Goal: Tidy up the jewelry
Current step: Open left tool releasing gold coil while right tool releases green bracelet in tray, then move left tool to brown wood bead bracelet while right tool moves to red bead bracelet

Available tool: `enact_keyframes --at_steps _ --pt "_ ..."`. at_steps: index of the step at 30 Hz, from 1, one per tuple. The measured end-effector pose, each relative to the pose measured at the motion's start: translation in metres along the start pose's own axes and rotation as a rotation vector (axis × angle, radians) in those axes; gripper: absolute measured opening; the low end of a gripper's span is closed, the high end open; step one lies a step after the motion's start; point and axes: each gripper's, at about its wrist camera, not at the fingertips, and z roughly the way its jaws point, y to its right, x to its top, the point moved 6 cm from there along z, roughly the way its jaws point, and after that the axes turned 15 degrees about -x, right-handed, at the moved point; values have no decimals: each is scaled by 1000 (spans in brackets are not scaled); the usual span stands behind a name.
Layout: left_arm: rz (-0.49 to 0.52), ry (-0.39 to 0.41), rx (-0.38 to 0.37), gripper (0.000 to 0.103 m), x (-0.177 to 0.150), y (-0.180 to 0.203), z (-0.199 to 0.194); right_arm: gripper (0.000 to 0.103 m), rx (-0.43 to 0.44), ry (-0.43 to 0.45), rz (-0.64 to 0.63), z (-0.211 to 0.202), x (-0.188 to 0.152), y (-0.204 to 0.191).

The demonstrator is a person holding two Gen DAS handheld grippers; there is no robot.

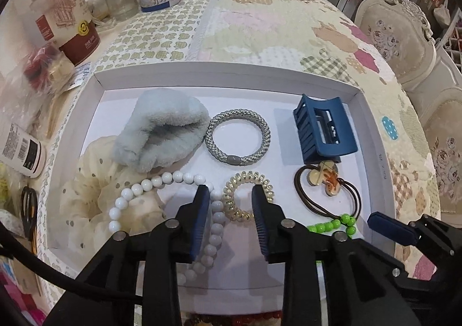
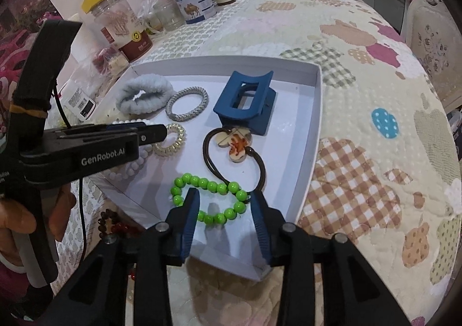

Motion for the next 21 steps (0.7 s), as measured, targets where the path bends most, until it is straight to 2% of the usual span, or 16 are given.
enact_keyframes --at_steps 11,21 --pt "29 77 13 25 -12 3 -51 47 -17 79 32 -41 1 -1" --pt "41 134 43 27 -45 -5 -103 52 -23 131 20 -78 -16 -23"
